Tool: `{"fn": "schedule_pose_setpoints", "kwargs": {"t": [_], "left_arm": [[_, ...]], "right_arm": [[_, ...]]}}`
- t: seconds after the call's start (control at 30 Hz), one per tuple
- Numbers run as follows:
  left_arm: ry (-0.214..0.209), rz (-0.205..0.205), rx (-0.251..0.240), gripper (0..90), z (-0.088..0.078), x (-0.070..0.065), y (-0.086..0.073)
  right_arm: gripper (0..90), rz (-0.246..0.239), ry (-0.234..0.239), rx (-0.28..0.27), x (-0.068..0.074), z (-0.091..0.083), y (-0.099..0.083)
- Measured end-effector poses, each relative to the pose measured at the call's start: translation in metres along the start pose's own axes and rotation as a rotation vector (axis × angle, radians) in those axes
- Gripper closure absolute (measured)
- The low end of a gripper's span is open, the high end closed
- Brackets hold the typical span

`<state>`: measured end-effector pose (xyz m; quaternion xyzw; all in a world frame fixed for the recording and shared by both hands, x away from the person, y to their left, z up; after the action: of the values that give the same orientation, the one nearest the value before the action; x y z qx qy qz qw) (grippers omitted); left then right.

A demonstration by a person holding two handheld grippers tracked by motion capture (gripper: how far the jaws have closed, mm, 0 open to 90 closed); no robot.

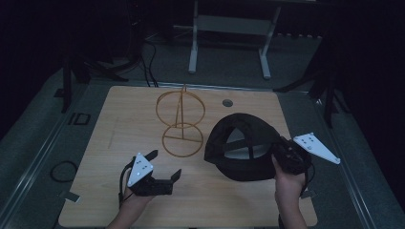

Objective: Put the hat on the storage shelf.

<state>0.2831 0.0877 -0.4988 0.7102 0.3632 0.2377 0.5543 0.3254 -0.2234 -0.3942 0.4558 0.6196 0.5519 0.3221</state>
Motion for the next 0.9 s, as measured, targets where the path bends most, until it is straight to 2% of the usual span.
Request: {"fn": "schedule_pose_setpoints", "kwargs": {"t": [0.07, 0.1, 0.13, 0.17, 0.2, 0.23, 0.37, 0.47, 0.57, 0.63, 0.67, 0.7, 0.77, 0.8, 0.83, 0.87, 0.9], "left_arm": [[-0.022, 0.003, -0.004, 5.1, 0.007, -0.007, 0.007], [-0.058, 0.009, -0.010, 5.1, 0.014, -0.016, 0.016], [-0.058, 0.009, -0.010, 5.1, 0.014, -0.016, 0.016], [-0.092, 0.001, -0.011, 5.1, 0.021, -0.023, 0.024], [-0.092, 0.001, -0.011, 5.1, 0.021, -0.023, 0.024], [-0.114, -0.001, -0.013, 5.1, 0.025, -0.028, 0.030], [-0.155, 0.013, -0.003, 5.1, 0.038, -0.042, 0.042], [-0.158, 0.026, 0.008, 6.1, 0.047, -0.044, 0.045], [-0.185, 0.003, 0.026, 8.2, 0.056, -0.041, 0.046], [-0.209, -0.006, 0.032, 17.1, 0.058, -0.042, 0.046], [-0.222, -0.013, 0.045, 17.1, 0.060, -0.042, 0.046], [-0.243, -0.023, 0.048, 23.0, 0.062, -0.043, 0.046], [-0.242, -0.019, 0.038, 25.7, 0.063, -0.044, 0.047], [-0.242, -0.018, 0.034, 33.8, 0.063, -0.045, 0.047], [-0.223, -0.030, 0.026, 37.8, 0.064, -0.044, 0.049], [-0.227, -0.040, 0.016, 44.7, 0.064, -0.044, 0.050], [-0.211, -0.054, 0.006, 51.9, 0.064, -0.043, 0.052]], "right_arm": [[88.7, 0.004, 0.010, -0.001, 0.002, -0.001, 0.000], [88.7, -0.001, 0.019, 0.001, 0.005, -0.001, -0.001], [88.7, -0.001, 0.019, 0.001, 0.005, -0.001, -0.001], [88.7, -0.011, 0.021, 0.005, 0.008, 0.000, -0.003], [88.7, -0.011, 0.021, 0.005, 0.008, 0.000, -0.003], [88.7, -0.012, 0.024, 0.004, 0.009, 0.000, -0.003], [88.7, -0.010, 0.036, 0.007, 0.013, 0.002, -0.006], [88.7, -0.015, 0.053, 0.013, 0.016, 0.002, -0.008], [88.7, -0.027, 0.067, 0.017, 0.020, 0.001, -0.008], [88.6, -0.038, 0.076, 0.013, 0.023, -0.001, -0.008], [88.6, -0.038, 0.076, 0.013, 0.023, -0.001, -0.008], [88.7, -0.043, 0.081, 0.015, 0.024, -0.002, -0.008], [88.7, -0.043, 0.080, 0.016, 0.024, -0.003, -0.009], [88.6, -0.047, 0.081, 0.016, 0.025, -0.003, -0.009], [88.7, -0.049, 0.082, 0.017, 0.025, -0.004, -0.009], [88.6, -0.054, 0.081, 0.019, 0.026, -0.004, -0.010], [88.7, -0.054, 0.082, 0.024, 0.026, -0.004, -0.012]]}}
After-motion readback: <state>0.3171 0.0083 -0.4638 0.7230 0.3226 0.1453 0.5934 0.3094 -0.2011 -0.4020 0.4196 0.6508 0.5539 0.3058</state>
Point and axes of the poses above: each handheld gripper's, and its own axes: z roughly forward along the jaws, y roughly out of its top, x roughly to its left, the point moved 7 cm from there along z, roughly forward along the jaws
